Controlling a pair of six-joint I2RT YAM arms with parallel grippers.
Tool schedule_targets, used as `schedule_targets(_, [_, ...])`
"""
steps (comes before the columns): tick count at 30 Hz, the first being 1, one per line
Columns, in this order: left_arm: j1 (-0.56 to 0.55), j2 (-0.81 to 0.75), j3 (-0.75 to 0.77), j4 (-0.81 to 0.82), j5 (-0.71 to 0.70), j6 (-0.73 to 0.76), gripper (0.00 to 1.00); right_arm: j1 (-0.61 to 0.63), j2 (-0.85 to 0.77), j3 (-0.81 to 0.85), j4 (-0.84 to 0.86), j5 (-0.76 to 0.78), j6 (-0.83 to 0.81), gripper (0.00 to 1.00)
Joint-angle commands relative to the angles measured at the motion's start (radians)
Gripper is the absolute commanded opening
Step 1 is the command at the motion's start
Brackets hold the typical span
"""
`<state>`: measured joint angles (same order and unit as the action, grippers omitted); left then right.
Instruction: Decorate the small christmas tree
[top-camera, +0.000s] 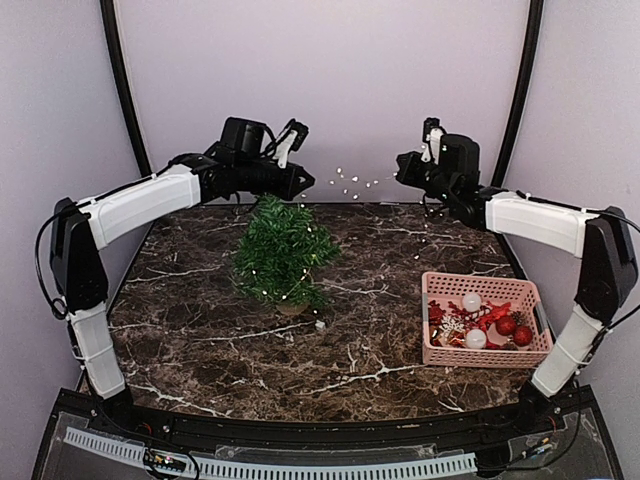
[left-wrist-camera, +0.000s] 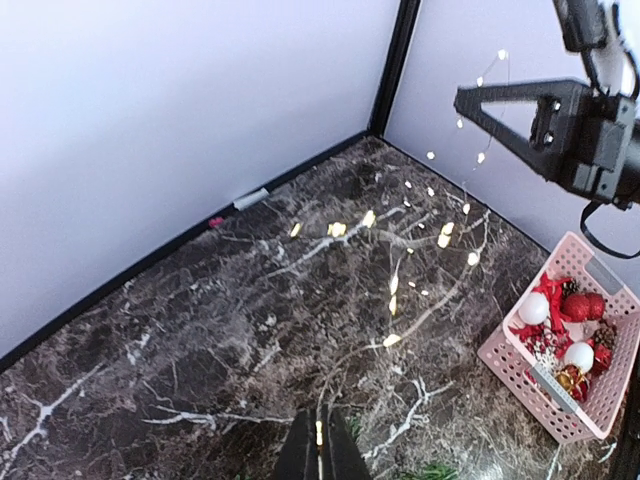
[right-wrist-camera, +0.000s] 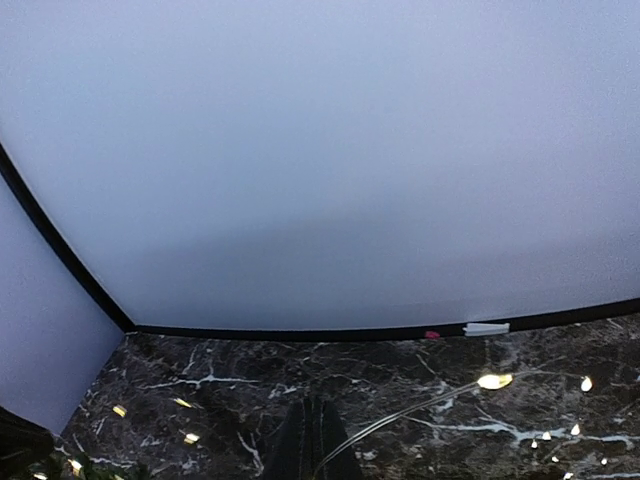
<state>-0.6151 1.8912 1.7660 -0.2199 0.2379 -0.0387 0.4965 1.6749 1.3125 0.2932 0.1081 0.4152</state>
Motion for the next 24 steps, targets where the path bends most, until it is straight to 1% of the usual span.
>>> schedule_targets(1, [0.011, -0.125, -0.045, 0.108, -0.096, -0.003, 0.00, -0.061, -0.072, -0.079, -0.012, 0.084, 0.026, 0.00])
schedule_targets(8, [0.043, -0.151, -0.073, 0.131, -0.116, -0.015, 0.00, -0.151, -0.125, -0.143, -0.020, 0.102, 0.043, 0.00])
schedule_targets(14, [0.079, -0.138, -0.070, 0.140, -0.065, -0.054, 0.00, -0.198, -0.151, -0.175, -0.027, 0.116, 0.037, 0.00])
schedule_targets(19, [0.106, -0.124, -0.053, 0.131, -0.032, -0.054, 0.00, -0.226, -0.182, -0.200, -0.047, 0.126, 0.036, 0.00])
schedule_targets(21, [0.116, -0.115, -0.038, 0.124, -0.018, -0.045, 0.00, -0.227, -0.198, -0.200, -0.056, 0.096, 0.029, 0.00])
schedule_targets(24, [0.134, -0.095, -0.010, 0.110, 0.041, -0.028, 0.00, -0.224, -0.226, -0.202, -0.053, 0.022, 0.036, 0.00])
